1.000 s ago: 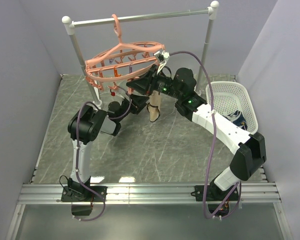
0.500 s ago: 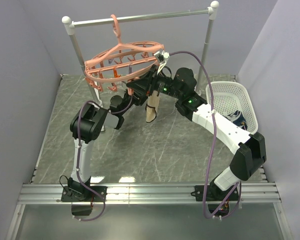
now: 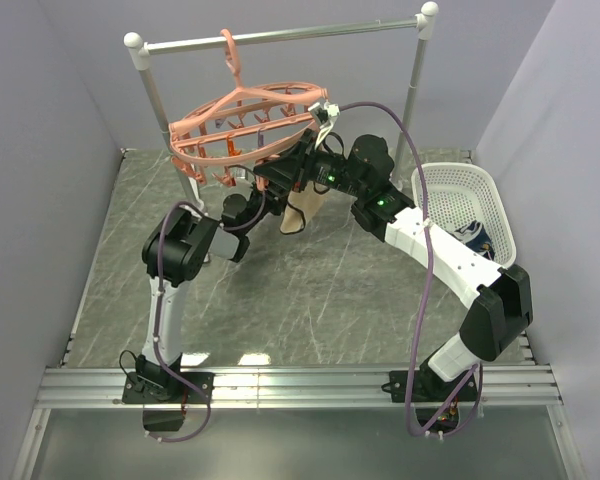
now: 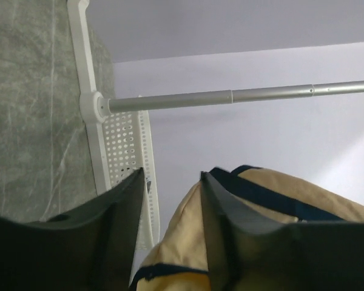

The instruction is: Clip the underwear to the hanger

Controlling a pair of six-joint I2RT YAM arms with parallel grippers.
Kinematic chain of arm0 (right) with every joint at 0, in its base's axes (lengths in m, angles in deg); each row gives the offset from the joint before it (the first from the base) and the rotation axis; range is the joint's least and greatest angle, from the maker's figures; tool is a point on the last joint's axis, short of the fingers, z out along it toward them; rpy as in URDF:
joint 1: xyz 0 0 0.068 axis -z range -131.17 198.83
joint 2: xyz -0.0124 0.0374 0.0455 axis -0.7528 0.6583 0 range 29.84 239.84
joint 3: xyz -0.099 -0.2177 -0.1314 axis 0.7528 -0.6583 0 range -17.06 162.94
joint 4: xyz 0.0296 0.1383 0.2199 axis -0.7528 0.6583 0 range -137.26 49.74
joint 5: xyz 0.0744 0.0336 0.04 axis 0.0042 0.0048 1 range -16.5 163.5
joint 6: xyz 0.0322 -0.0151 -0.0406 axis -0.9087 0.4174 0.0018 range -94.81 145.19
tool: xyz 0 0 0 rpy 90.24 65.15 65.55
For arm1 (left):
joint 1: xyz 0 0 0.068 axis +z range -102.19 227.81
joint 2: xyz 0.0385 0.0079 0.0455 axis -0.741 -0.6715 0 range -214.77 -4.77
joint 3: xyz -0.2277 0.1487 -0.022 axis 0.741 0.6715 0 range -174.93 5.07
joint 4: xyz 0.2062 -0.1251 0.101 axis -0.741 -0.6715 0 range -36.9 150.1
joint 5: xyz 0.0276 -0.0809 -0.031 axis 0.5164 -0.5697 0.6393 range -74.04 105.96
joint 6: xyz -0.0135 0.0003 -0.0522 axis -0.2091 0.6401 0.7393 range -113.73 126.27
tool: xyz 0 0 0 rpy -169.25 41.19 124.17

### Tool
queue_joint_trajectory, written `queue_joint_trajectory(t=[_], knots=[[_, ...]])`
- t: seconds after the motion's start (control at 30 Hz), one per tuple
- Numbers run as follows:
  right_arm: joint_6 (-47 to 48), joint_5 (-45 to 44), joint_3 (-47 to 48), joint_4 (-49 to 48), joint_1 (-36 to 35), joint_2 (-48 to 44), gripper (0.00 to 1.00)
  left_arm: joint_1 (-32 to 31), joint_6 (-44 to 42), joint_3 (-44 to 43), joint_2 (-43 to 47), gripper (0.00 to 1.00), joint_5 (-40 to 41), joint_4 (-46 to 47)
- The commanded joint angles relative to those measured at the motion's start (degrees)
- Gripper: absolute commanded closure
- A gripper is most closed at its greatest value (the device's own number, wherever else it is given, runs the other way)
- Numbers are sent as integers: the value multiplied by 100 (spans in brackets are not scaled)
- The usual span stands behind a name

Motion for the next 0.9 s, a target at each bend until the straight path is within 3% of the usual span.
queue_joint_trajectory(t=[0.0,0.27,0.4,0.63,0.87], knots=[[-75,277,79,-120,16,-286,100,-7,66,281,522,58,-24,3257],[-339,321,17,-199,34,-251,100,20,-532,835,1190,75,-411,3257],[-260,356,184,-76,34,-216,100,20,-1049,1064,1383,81,-1034,3257],[-347,391,290,-41,52,-172,100,-7,-1525,1951,1927,80,-2010,3249],[-435,514,343,-41,43,-145,100,-182,-2070,1847,2034,81,-2520,3222]])
